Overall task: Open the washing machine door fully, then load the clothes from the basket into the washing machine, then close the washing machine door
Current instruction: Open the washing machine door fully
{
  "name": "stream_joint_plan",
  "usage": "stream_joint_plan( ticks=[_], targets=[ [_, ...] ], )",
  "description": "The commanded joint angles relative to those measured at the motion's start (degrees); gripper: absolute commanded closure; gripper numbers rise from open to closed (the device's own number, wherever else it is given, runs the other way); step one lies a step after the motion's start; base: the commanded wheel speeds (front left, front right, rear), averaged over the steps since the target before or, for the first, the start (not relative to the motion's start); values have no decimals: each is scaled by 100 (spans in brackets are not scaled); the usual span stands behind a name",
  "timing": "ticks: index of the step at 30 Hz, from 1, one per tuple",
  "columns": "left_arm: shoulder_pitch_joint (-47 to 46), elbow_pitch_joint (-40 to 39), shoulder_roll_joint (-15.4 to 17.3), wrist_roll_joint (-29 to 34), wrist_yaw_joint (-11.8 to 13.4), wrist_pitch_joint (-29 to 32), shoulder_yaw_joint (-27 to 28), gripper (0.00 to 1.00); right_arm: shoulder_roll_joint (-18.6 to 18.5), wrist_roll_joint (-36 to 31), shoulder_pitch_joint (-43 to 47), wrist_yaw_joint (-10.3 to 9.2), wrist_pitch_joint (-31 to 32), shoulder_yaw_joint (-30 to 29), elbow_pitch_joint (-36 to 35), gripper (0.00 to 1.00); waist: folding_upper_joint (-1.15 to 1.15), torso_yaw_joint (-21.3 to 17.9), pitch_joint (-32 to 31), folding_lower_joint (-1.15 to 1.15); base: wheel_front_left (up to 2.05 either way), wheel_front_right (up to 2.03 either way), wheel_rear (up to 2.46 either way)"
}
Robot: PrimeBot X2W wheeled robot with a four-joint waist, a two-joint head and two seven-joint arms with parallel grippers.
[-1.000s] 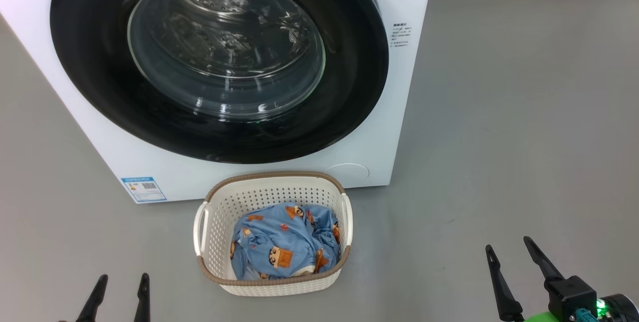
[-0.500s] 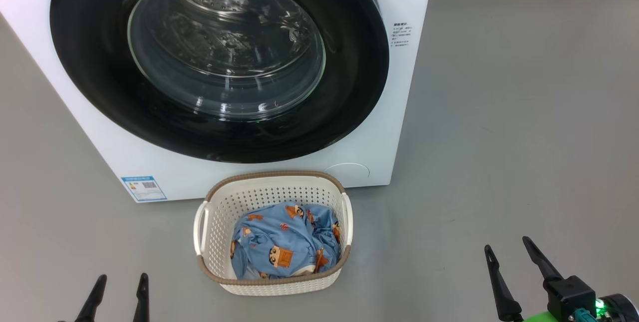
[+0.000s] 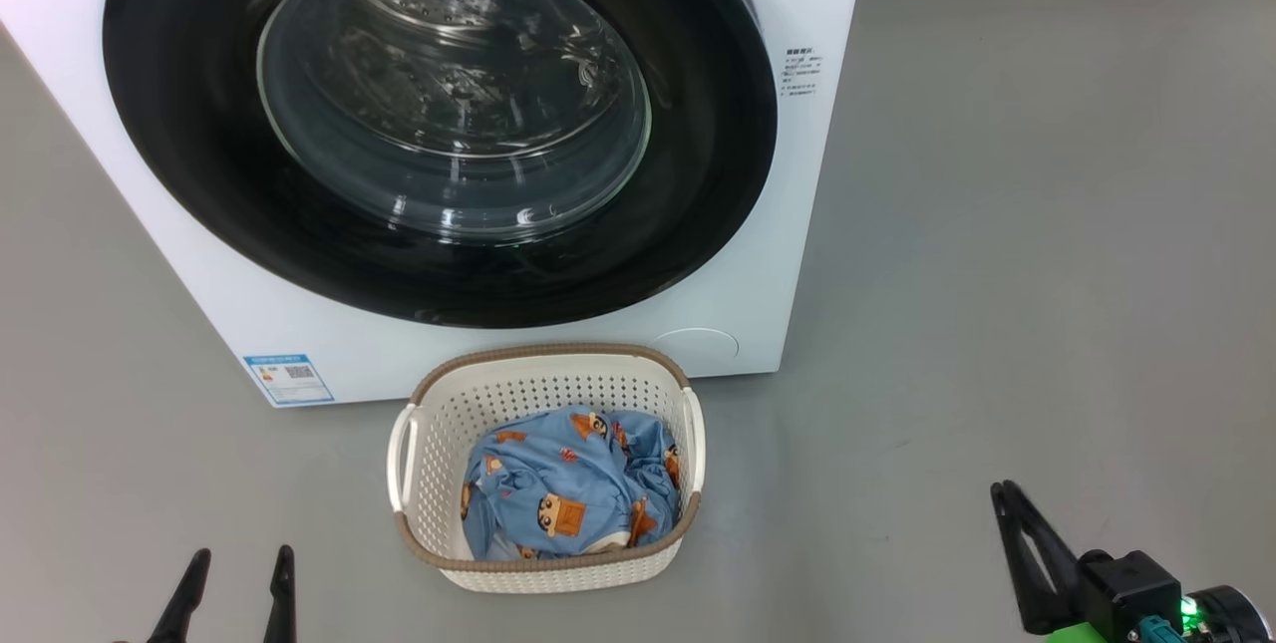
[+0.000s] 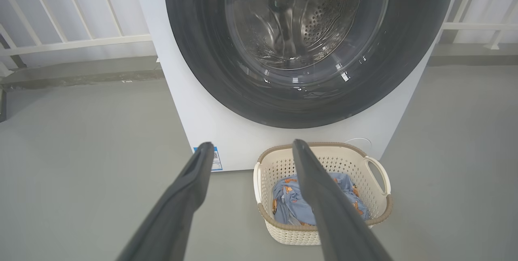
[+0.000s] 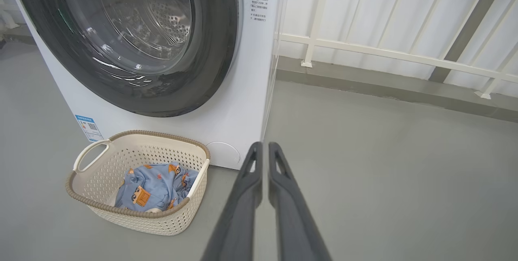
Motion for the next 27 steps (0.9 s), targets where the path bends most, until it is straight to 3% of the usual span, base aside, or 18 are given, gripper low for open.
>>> stream_joint_plan(
  ticks=[1, 6, 15, 21, 27],
  targets=[
    [-130, -165, 51, -26, -9, -78, 222, 0, -58, 49, -153, 10, -70, 171, -119, 100, 0, -6, -8, 0, 0, 0, 0],
    [-114, -174, 36, -27, -9, -78, 235, 0, -58, 311, -154, 10, -70, 234, -146, 100, 0, -24, -11, 0, 0, 0, 0],
    [-68, -157, 1, -46, -9, -78, 219, 0, -58, 2139, -191, 10, -70, -77, -173, 100, 0, -41, 2, 0, 0, 0, 0],
    [-71, -158, -8, -53, -9, -78, 170, 0, -58, 4602, -321, 10, -70, -386, 205, 100, 0, -18, 6, 0, 0, 0, 0],
    [-61, -169, -15, -89, -9, -78, 167, 0, -58, 7136, -467, 10, -70, -297, 673, 100, 0, 36, 28, 0, 0, 0, 0]
  ],
)
